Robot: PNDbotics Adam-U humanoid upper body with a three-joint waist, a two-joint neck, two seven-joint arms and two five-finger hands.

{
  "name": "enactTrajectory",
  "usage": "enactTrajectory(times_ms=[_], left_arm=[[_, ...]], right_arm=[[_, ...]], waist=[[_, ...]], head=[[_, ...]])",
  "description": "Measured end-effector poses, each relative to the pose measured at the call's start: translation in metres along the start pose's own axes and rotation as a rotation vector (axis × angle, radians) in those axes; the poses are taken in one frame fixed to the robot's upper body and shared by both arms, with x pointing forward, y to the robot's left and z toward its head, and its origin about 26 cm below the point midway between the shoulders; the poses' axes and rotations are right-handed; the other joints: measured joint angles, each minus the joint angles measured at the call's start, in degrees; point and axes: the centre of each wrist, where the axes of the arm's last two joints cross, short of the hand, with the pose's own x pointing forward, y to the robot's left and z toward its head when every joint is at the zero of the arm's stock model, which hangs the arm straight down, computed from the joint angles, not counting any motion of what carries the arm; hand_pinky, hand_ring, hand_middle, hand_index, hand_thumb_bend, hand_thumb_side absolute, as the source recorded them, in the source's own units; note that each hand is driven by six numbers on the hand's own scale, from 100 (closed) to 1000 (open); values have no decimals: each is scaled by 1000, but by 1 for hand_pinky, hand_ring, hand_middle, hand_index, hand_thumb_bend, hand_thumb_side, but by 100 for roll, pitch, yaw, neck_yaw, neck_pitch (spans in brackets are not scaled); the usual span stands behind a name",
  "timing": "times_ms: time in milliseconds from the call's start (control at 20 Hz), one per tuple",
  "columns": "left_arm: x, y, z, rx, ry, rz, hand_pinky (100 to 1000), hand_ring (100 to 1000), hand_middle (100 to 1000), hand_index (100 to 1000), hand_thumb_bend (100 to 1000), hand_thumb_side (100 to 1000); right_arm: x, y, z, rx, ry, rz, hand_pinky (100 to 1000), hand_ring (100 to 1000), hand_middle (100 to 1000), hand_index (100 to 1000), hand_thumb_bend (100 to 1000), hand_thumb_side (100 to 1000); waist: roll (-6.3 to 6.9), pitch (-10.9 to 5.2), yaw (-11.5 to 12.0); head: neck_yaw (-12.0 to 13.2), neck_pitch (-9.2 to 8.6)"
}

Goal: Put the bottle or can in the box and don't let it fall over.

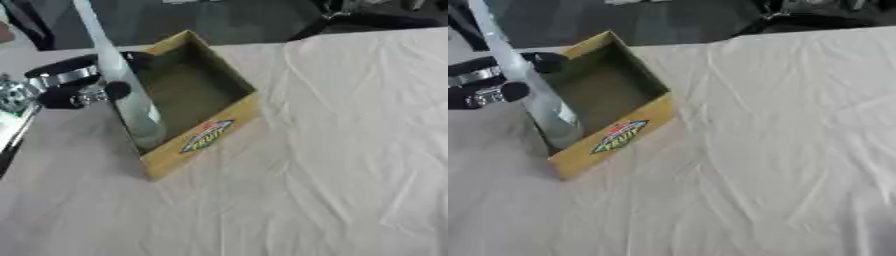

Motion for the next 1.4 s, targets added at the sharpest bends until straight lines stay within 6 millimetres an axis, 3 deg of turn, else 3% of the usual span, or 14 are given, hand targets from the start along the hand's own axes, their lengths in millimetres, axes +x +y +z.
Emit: enactTrajectory(times_ms=[300, 550, 850, 1150, 1300, 1350, 1400], left_arm=[[-2, -1, 14, 16, 5, 39, 1000, 1000, 1000, 971, 502, 1000], [-2, 2, 26, 21, 16, 59, 1000, 1000, 1000, 989, 510, 1000], [-8, -4, 42, 14, 60, 71, 1000, 1000, 1000, 974, 437, 1000], [-5, -17, 70, 27, 48, 128, 1000, 1000, 1000, 970, 274, 1000], [3, -18, 80, 45, 10, 157, 1000, 1000, 1000, 959, 173, 903], [6, -19, 84, 51, -4, 167, 1000, 1000, 1000, 956, 100, 843], [8, -19, 87, 56, -15, 175, 1000, 1000, 1000, 954, 100, 799]], right_arm=[[0, -3, 4, -8, 6, 11, 922, 1000, 1000, 907, 100, 538], [0, -4, 6, -9, 11, 14, 921, 1000, 1000, 906, 100, 538], [0, -8, 12, -19, 18, 24, 920, 1000, 1000, 907, 100, 534], [3, -24, 24, -44, 7, 56, 919, 1000, 1000, 907, 100, 528], [5, -36, 29, -59, -4, 80, 919, 1000, 1000, 907, 100, 525], [6, -41, 32, -63, -9, 89, 918, 1000, 1000, 907, 100, 525], [7, -46, 33, -67, -15, 97, 918, 1000, 1000, 907, 100, 524]], waist=[[-47, -67, 72], [-69, -141, 36], [-125, -247, 6], [-261, -384, 107], [-337, -468, 161], [-371, -522, 187], [-403, -577, 211]], head=[[-33, 31], [-41, 47], [-51, 56], [-238, 103], [-350, 120], [-388, 132], [-419, 146]])
